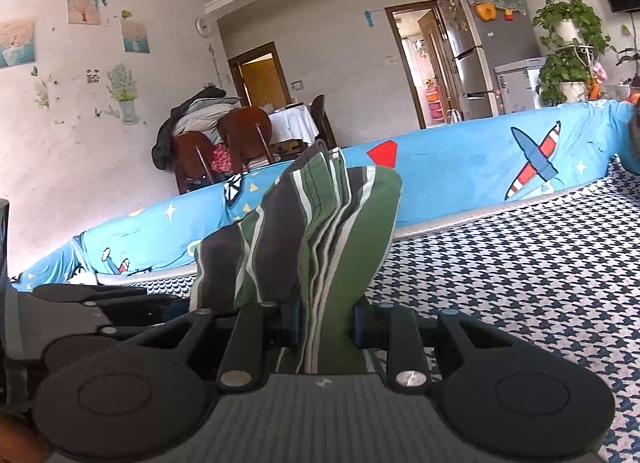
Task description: Fold clothes
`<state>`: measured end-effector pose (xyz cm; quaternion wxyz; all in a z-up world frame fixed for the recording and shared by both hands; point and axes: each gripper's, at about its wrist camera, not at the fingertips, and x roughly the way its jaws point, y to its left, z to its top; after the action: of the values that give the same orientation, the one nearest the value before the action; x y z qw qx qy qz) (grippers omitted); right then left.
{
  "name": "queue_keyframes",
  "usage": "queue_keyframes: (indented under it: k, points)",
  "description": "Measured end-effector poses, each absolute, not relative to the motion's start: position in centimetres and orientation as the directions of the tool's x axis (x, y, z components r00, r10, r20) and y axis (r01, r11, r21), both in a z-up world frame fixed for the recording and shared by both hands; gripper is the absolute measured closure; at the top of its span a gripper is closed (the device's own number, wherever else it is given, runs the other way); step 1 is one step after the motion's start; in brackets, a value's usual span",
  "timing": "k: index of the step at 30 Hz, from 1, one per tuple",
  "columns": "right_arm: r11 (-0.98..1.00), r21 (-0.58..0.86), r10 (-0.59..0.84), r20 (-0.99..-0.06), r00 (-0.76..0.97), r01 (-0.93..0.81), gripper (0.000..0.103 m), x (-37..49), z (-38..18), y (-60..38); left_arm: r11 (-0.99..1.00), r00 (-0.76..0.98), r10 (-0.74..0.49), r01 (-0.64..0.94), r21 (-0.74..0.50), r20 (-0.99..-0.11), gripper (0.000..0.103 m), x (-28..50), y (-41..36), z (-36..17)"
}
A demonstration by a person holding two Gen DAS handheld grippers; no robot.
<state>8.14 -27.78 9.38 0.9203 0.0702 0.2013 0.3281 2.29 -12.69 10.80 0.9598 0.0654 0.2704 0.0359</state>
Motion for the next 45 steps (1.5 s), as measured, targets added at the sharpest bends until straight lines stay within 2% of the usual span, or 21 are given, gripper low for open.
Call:
queue_keyframes:
  k: [45]
  points:
    - [0.892,0.253,0.447,-0.359,0.819,-0.375,0.078,15.5,9.1,-32.4,0.977,0.867,-0.014,0.117,0.176,-0.498,0.079,12.6,-18.3,9.7]
